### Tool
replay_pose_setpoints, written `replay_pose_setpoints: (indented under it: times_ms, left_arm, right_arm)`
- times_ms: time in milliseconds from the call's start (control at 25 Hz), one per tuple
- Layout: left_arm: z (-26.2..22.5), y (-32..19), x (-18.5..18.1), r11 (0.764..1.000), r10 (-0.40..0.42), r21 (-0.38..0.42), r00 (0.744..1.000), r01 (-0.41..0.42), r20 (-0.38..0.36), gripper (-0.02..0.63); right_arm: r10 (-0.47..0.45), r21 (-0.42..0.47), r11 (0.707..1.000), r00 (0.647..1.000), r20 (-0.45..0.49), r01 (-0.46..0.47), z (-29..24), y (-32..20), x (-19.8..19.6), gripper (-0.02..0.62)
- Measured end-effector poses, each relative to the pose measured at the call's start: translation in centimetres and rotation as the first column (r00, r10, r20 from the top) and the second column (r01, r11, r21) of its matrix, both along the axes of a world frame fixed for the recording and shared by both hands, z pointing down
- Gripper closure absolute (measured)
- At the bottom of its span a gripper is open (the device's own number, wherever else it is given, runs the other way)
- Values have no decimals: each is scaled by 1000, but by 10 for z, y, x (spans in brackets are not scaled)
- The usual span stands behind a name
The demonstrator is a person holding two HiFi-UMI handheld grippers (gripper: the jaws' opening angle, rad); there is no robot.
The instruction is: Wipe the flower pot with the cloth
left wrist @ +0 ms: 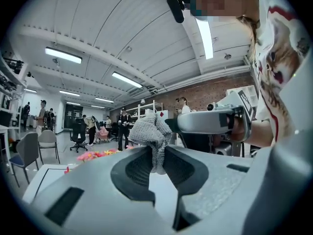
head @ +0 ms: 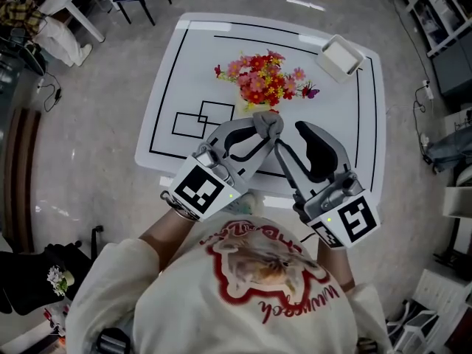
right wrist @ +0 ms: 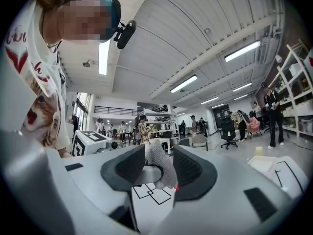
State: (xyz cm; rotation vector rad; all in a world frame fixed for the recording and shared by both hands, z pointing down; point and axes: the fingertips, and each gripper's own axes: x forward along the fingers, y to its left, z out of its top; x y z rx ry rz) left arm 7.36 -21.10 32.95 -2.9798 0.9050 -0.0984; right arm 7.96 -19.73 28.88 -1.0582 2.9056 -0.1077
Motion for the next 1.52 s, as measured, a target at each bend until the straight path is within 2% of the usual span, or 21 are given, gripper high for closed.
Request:
replay_pose_setpoints:
  times_ms: [120,400,640,800,1000,1080,1200,1320,1520]
  left_arm:
    - [-4,2,6,999,32,28,999,-32,28,563]
    - [-9,4,17,993,92,70,994,-96,60,563]
    - [-9,4,20,987,110,100,987,-123,121,563]
    - [-15,8,21,986,135,93,988,-142,69,560]
    - [-35,16,18,982,163,102,986,-159,-26,557]
    - [-40,15,10,986,140,95,989,-136,-36,558]
    - [-46,6,-15,996,58,77,997,-54,-58,558]
    - [-55,-11,-45,996,-28,79,996,35,-85,558]
    - [-63,-49,-83,990,-103,84,989,112,-105,563]
  right_arm:
    - [-25,6,1000,999,-37,25,-1,-5,-6,423]
    - [-59,-12,998,992,-108,58,6,-14,-11,425]
    - [-83,-30,996,989,-119,80,5,-15,-11,485]
    - [-75,9,997,988,-133,77,-1,-12,-8,529]
    - [-47,90,994,996,-82,54,-26,-6,-1,538]
    - [-2,124,992,999,-48,8,-42,-10,11,543]
    - [41,151,988,999,-11,-39,-60,-20,31,545]
    - [74,163,984,997,-29,-68,-63,-34,40,545]
    - [110,146,984,994,-25,-105,-61,-63,42,543]
